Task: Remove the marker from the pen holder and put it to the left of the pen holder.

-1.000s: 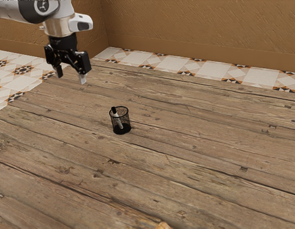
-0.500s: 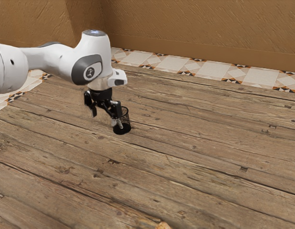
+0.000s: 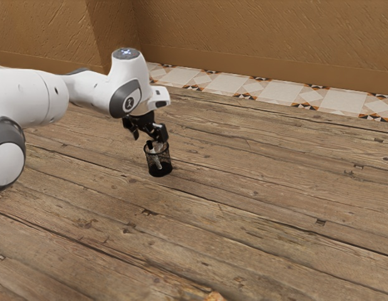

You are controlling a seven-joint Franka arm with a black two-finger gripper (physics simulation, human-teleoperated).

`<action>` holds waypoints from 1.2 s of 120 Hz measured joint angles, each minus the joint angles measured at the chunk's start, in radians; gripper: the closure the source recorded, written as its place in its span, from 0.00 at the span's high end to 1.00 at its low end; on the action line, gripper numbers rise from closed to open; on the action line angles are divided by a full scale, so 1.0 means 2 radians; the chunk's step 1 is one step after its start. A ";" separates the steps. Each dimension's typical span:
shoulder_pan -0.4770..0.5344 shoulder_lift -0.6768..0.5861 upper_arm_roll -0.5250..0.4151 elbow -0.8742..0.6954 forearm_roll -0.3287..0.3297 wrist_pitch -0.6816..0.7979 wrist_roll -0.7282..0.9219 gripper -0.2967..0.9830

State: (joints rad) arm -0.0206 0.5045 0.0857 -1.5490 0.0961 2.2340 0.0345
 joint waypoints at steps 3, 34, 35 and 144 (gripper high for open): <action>0.002 0.004 0.000 0.004 -0.003 0.002 0.002 0.77; 0.008 0.041 0.000 0.042 -0.022 0.017 0.018 0.77; 0.008 0.041 0.000 0.041 -0.023 0.017 0.018 0.77; 0.016 0.038 0.000 0.018 -0.037 0.045 0.042 0.27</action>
State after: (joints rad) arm 0.0107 0.5800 0.0859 -1.5129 0.0226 2.3249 0.1195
